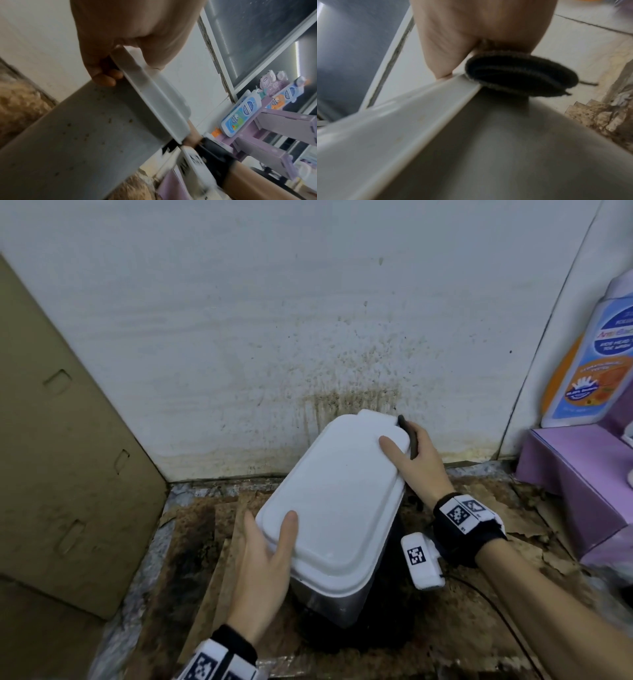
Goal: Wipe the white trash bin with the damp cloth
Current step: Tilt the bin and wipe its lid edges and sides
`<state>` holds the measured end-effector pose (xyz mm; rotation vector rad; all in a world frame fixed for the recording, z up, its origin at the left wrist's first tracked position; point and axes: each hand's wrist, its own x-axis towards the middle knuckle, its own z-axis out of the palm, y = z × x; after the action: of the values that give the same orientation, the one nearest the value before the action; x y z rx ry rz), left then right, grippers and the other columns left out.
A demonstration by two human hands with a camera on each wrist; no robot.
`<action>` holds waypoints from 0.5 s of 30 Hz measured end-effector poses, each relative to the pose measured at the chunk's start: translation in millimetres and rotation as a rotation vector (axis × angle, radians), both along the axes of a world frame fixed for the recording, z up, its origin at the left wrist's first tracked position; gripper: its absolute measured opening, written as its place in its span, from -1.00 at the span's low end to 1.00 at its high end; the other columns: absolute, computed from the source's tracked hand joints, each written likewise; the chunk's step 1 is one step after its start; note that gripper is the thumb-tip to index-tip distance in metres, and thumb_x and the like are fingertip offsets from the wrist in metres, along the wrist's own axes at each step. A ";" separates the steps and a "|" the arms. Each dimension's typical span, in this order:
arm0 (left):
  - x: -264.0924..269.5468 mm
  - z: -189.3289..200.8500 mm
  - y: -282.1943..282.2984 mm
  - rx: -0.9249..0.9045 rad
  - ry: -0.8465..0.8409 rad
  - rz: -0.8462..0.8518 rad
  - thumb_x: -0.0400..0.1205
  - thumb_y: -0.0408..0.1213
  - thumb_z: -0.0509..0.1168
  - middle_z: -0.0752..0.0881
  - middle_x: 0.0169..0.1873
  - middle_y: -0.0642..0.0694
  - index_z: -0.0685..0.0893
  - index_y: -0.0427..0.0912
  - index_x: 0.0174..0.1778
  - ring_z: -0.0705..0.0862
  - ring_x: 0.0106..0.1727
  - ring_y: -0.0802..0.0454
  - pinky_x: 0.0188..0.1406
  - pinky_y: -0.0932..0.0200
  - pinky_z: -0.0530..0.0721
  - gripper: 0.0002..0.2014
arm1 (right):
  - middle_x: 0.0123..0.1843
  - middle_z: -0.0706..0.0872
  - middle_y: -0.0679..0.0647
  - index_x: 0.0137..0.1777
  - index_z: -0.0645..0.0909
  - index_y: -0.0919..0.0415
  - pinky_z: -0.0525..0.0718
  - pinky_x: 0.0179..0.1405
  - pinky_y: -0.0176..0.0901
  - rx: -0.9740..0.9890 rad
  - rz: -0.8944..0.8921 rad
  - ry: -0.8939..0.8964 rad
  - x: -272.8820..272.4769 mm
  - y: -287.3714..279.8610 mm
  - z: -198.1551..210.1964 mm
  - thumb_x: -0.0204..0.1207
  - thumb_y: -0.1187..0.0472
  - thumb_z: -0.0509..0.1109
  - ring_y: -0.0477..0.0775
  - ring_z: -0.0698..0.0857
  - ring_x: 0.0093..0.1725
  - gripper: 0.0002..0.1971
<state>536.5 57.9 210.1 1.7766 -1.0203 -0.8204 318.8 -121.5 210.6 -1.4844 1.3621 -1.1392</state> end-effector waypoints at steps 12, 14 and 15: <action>55.5 8.4 -36.4 0.051 0.026 -0.123 0.50 0.57 0.18 0.04 0.80 0.06 -0.09 0.21 0.79 0.03 0.80 -0.04 0.70 -0.37 0.21 0.03 | 0.70 0.20 0.14 0.75 0.10 0.01 0.27 0.53 0.16 0.067 -0.468 -0.107 28.2 93.0 -7.5 0.61 -0.15 0.41 0.13 0.07 0.66 -0.19; 53.1 7.1 -34.9 0.069 -0.007 -0.106 0.58 0.50 0.14 -0.02 0.80 0.04 -0.07 0.17 0.79 -0.08 0.81 -0.03 0.71 -0.39 0.14 -0.05 | 0.70 0.19 0.17 0.75 0.10 0.02 0.26 0.53 0.16 0.062 -0.460 -0.102 27.7 91.0 -7.7 0.64 -0.14 0.38 0.14 0.07 0.65 -0.22; 51.6 6.6 -33.7 0.080 -0.016 -0.091 0.57 0.51 0.13 0.00 0.80 0.01 -0.03 0.19 0.79 -0.07 0.81 -0.07 0.70 -0.40 0.16 -0.07 | 0.70 0.19 0.18 0.75 0.10 0.02 0.26 0.54 0.17 0.064 -0.450 -0.099 27.3 89.4 -7.1 0.65 -0.15 0.36 0.15 0.07 0.66 -0.23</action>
<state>588.2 24.1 216.7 1.8173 -1.0993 -0.9151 346.0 -32.0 203.5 -1.0859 1.6952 -1.4080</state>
